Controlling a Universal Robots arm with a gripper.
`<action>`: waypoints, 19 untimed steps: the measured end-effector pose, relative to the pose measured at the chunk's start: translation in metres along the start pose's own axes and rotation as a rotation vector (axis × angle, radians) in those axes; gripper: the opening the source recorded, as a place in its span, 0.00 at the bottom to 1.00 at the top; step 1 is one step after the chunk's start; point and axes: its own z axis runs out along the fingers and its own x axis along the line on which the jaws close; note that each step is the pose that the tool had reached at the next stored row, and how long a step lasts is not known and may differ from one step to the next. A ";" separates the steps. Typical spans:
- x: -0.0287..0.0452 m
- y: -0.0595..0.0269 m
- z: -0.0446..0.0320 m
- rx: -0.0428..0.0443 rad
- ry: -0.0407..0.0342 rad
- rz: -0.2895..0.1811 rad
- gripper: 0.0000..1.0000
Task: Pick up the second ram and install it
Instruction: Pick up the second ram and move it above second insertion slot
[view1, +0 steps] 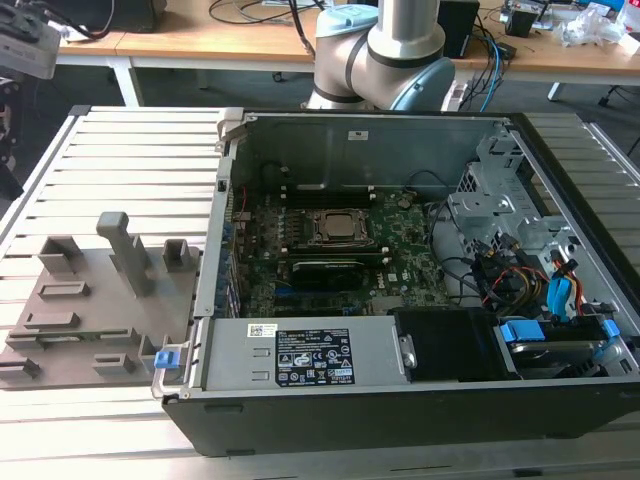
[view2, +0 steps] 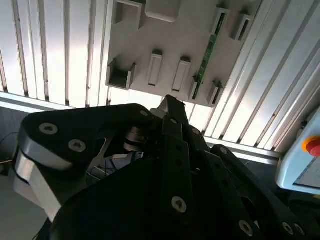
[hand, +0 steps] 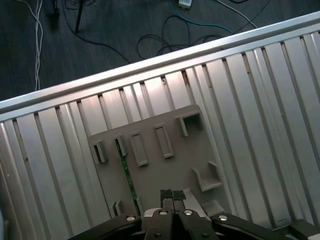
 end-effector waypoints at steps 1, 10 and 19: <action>0.0000 0.0000 0.0000 -0.0004 0.0007 -0.018 0.11; 0.0000 0.0000 0.0000 -0.0033 0.0048 -0.137 0.11; 0.0000 0.0000 0.0000 -0.0063 0.0093 -0.263 0.11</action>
